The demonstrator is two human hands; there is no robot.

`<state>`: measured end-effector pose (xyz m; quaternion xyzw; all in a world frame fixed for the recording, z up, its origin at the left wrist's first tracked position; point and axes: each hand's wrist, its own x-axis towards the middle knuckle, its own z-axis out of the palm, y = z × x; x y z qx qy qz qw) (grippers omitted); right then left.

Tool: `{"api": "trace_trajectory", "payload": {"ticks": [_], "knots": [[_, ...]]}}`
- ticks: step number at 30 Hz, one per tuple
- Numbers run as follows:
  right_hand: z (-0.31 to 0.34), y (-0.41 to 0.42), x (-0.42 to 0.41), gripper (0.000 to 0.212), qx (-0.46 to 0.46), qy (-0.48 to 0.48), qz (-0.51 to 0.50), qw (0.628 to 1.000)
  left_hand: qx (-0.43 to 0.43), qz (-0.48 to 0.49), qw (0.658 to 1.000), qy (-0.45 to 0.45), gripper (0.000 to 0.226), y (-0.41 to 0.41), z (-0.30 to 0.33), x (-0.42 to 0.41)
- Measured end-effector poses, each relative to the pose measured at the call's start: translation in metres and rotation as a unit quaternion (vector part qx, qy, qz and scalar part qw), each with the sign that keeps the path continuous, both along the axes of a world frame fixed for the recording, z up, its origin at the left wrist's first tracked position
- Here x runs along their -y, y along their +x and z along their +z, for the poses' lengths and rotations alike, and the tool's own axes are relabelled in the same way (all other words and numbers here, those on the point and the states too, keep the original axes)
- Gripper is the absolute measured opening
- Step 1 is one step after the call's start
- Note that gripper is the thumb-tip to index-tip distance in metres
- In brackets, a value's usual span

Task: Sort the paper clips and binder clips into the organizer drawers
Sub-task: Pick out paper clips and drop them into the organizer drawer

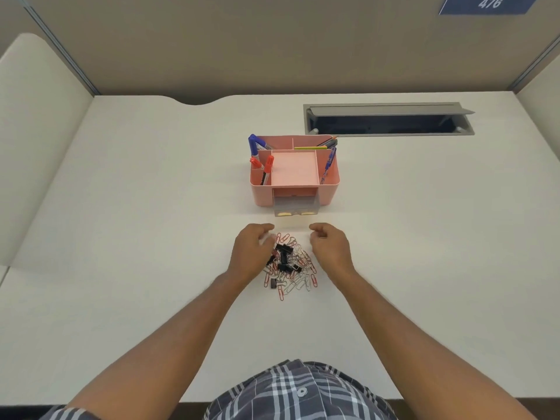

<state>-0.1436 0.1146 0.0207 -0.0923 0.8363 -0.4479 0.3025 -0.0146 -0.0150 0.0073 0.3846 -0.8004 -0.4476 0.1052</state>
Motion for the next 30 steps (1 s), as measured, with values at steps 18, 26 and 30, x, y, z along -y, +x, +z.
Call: {"api": "trace_trajectory", "payload": {"ticks": [18,26,30], "knots": [[-0.018,0.004,-0.021,0.028,-0.218,0.111,0.266,0.933,0.056,-0.133,0.978,-0.15,0.021,0.018,-0.006,-0.017],[-0.013,-0.012,-0.022,0.024,-0.146,0.058,0.184,0.97,0.079,-0.108,0.982,-0.132,0.035,0.005,-0.007,-0.001],[-0.013,-0.017,-0.019,0.026,-0.17,0.061,0.15,0.972,0.112,-0.137,0.972,-0.153,0.043,-0.007,-0.008,0.003]]}}
